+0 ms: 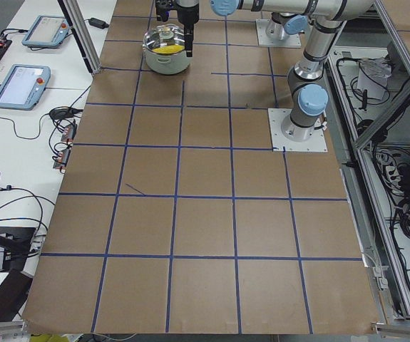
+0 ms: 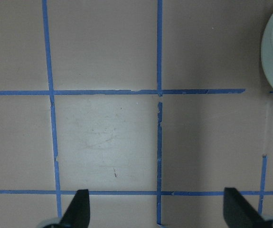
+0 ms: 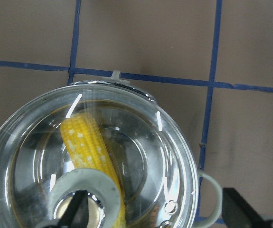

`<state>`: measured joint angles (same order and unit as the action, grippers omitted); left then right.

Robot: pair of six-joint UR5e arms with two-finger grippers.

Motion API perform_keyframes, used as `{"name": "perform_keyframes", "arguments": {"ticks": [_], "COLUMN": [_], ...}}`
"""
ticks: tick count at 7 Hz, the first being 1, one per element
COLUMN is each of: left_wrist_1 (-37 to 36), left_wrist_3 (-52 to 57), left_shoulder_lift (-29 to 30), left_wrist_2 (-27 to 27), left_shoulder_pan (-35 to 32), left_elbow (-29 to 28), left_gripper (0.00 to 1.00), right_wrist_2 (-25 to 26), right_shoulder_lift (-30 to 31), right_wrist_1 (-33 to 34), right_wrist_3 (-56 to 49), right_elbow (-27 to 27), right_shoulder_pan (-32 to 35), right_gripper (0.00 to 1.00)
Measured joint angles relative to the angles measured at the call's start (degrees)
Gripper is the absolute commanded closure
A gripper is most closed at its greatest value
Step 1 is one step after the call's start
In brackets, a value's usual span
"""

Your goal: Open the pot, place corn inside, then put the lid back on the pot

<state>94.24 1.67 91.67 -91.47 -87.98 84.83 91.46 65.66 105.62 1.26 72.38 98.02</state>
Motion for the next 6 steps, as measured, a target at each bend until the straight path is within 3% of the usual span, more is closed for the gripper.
{"name": "perform_keyframes", "arguments": {"ticks": [3, 6], "left_wrist_1": [0.1, 0.6], "left_wrist_3": [-0.1, -0.5], "left_shoulder_lift": [0.0, -0.3], "left_wrist_2": [0.2, 0.5], "left_shoulder_pan": [0.1, 2.1], "left_elbow": [-0.1, -1.0], "left_gripper": [0.00, 0.00], "right_wrist_2": [-0.2, -0.4], "right_shoulder_lift": [5.7, 12.1], "right_wrist_1": [-1.6, -12.5], "right_wrist_3": [-5.3, -8.5], "right_elbow": [0.1, 0.7], "right_shoulder_pan": [-6.0, -8.8], "right_gripper": [0.01, 0.01]}}
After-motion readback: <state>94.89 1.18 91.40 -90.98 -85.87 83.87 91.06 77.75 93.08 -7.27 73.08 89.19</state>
